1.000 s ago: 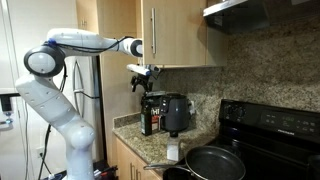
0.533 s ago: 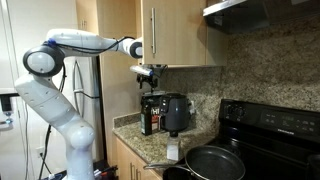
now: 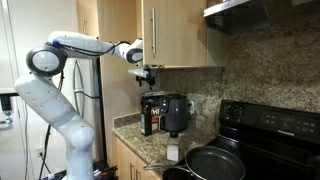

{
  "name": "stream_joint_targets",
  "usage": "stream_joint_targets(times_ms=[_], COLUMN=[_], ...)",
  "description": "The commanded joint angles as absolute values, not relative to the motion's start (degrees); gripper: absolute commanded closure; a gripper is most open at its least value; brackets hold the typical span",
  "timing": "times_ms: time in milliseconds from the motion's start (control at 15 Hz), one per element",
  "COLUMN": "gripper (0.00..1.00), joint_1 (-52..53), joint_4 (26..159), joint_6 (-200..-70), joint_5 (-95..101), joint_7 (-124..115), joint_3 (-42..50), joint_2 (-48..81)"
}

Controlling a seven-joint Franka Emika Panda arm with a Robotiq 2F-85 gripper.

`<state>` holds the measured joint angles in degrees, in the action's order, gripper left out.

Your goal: Turn off the air fryer

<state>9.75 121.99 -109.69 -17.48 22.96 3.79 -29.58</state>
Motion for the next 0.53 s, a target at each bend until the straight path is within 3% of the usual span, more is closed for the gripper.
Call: stream_joint_targets(times_ms=[0,467], gripper=[0.00,0.00], joint_1=[9.51,9.17], joint_4=[121.99,121.71], joint_6=[-109.49,-107.47], joint_5=[-18.51,-19.17], joint_7=[22.29,19.27], joint_3=[3.49,3.04], joint_2=[-29.59,-29.56])
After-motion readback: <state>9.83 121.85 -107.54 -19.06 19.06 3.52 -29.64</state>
